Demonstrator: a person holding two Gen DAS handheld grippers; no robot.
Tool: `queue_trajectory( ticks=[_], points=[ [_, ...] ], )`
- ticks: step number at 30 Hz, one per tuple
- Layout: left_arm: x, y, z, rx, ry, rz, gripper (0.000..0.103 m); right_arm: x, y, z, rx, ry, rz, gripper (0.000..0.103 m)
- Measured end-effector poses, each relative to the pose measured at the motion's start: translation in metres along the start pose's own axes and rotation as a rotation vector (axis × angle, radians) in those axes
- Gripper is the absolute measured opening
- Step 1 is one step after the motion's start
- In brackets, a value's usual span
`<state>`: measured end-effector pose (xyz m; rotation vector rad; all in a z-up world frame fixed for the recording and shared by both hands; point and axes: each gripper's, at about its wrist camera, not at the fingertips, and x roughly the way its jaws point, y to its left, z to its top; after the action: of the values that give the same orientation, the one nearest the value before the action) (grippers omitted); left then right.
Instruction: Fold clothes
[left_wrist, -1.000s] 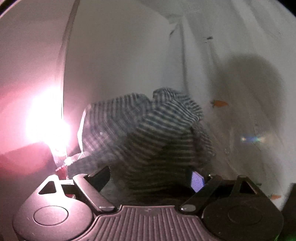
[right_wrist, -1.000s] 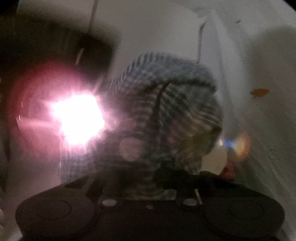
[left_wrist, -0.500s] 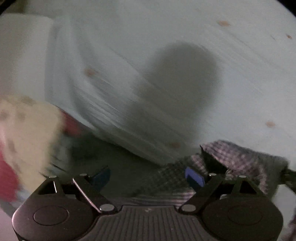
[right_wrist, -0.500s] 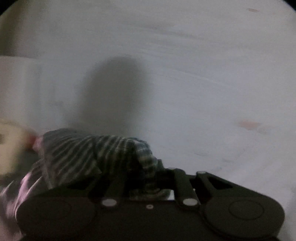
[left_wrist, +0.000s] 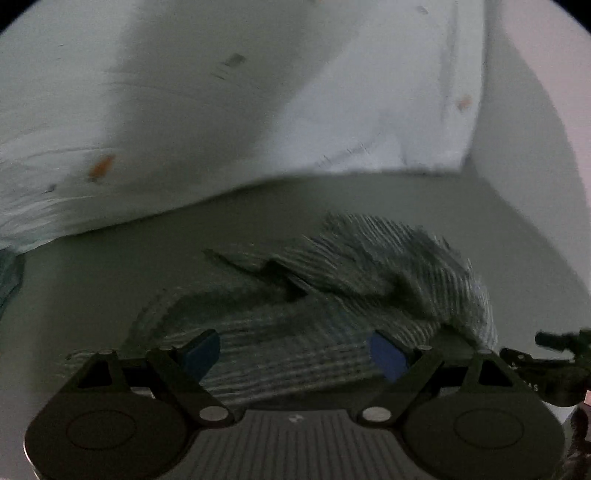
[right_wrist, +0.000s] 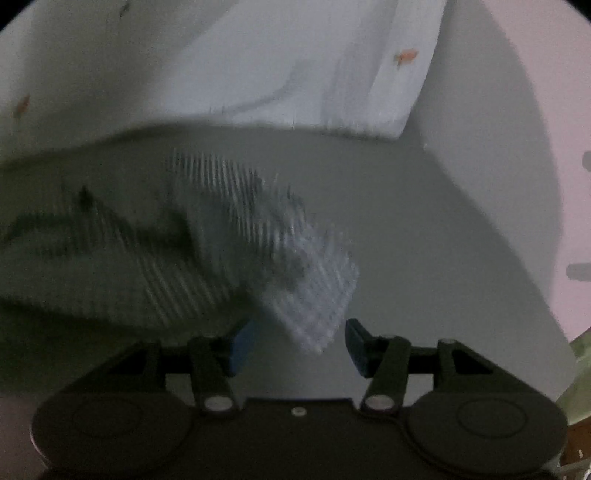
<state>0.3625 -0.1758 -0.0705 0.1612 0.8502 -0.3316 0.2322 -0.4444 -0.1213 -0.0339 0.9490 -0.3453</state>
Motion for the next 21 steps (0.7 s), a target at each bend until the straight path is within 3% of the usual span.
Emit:
queue_trajectory(
  ticks=[3, 10, 11, 12, 14, 15, 17, 21],
  points=[
    [0.026, -0.025, 0.005, 0.066, 0.042, 0.020, 0.089, 0.011, 0.010, 0.004, -0.046, -0.001, -0.009, 0.069],
    [0.053, -0.037, 0.019, 0.148, 0.080, 0.049, 0.089, 0.092, 0.047, 0.020, -0.182, 0.045, -0.001, 0.068],
    [0.058, -0.038, 0.022, 0.166, 0.082, 0.063, 0.089, 0.100, 0.050, 0.025, -0.193, 0.052, -0.016, 0.064],
    [0.060, -0.037, 0.025, 0.177, 0.076, 0.073, 0.089, 0.109, 0.052, 0.030, -0.203, 0.059, -0.033, 0.053],
    [0.067, -0.031, 0.030, 0.181, 0.066, 0.087, 0.089, 0.122, 0.055, 0.043, -0.217, 0.066, -0.046, 0.027],
    [0.070, -0.026, 0.033, 0.174, 0.063, 0.090, 0.089, 0.123, 0.055, 0.054, -0.220, 0.047, -0.053, 0.008],
    [0.076, -0.017, 0.038, 0.164, 0.058, 0.102, 0.089, 0.124, 0.058, 0.077, -0.243, -0.010, -0.077, 0.006],
    [0.086, 0.002, 0.045, 0.151, 0.046, 0.133, 0.089, 0.097, 0.061, 0.155, -0.289, -0.222, -0.088, 0.005]
  ],
)
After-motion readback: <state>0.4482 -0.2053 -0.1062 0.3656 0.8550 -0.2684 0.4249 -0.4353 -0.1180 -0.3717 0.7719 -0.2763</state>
